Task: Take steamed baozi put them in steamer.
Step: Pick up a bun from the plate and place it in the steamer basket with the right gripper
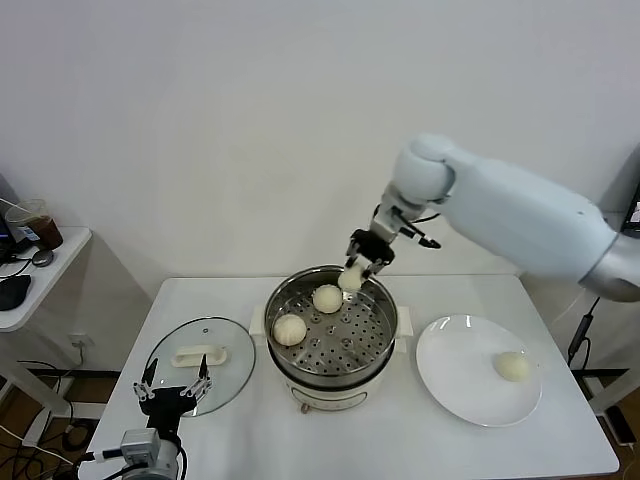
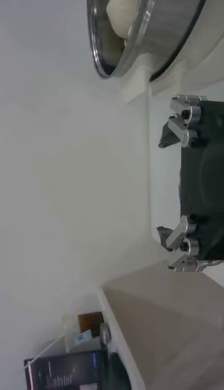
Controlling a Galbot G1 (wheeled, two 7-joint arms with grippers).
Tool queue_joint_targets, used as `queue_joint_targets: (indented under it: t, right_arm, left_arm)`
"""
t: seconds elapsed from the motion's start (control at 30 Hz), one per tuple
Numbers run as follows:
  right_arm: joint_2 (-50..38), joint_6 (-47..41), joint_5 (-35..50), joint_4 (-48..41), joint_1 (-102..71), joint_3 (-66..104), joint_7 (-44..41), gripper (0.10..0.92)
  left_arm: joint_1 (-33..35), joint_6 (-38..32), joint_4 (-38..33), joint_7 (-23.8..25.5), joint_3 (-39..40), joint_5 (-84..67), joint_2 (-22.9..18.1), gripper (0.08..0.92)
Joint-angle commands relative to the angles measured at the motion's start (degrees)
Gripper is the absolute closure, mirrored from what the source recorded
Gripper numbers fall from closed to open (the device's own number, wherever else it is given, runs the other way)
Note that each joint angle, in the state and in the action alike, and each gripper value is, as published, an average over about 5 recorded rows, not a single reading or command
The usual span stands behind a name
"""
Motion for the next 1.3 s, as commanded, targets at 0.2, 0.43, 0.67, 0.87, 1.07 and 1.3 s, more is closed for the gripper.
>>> queue_joint_targets:
  t: [0.2, 0.43, 0.67, 0.87, 1.07, 1.3]
  right_arm:
    - [6.70, 22.44, -13.27, 5.50, -0.99, -8.56, 1.86, 0.686]
    - [7.64, 19.79, -10.77, 7.29, -2.43, -11.33, 2.14, 0.685]
    - [8.77, 17.67, -8.21, 7.37, -2.75, -12.73, 2.06, 0.686]
    - [9.31, 15.63, -6.88, 7.14, -2.78, -13.61, 2.17, 0.682]
    - [9.60, 14.18, -7.97, 6.36, -2.64, -13.78, 1.84, 0.666]
    - [8.38, 12.08, -7.25, 7.54, -1.42, -13.49, 1.80, 0.499]
  left_arm:
    - [-0.02, 0.00, -0.06, -0.01, -0.12, -0.16, 0.05, 0.177]
    - [-0.03, 0.00, -0.05, 0.03, 0.05, -0.15, 0.03, 0.177]
    - [-0.20, 0.03, -0.26, 0.13, 0.06, -0.15, 0.12, 0.177]
    - [-0.26, 0.03, -0.20, 0.12, 0.19, -0.16, 0.07, 0.177]
    - [-0.33, 0.03, -0.29, 0.15, 0.04, -0.28, 0.26, 0.177]
    - [-0.41, 0.04, -0.31, 0.21, 0.03, -0.36, 0.26, 0.177]
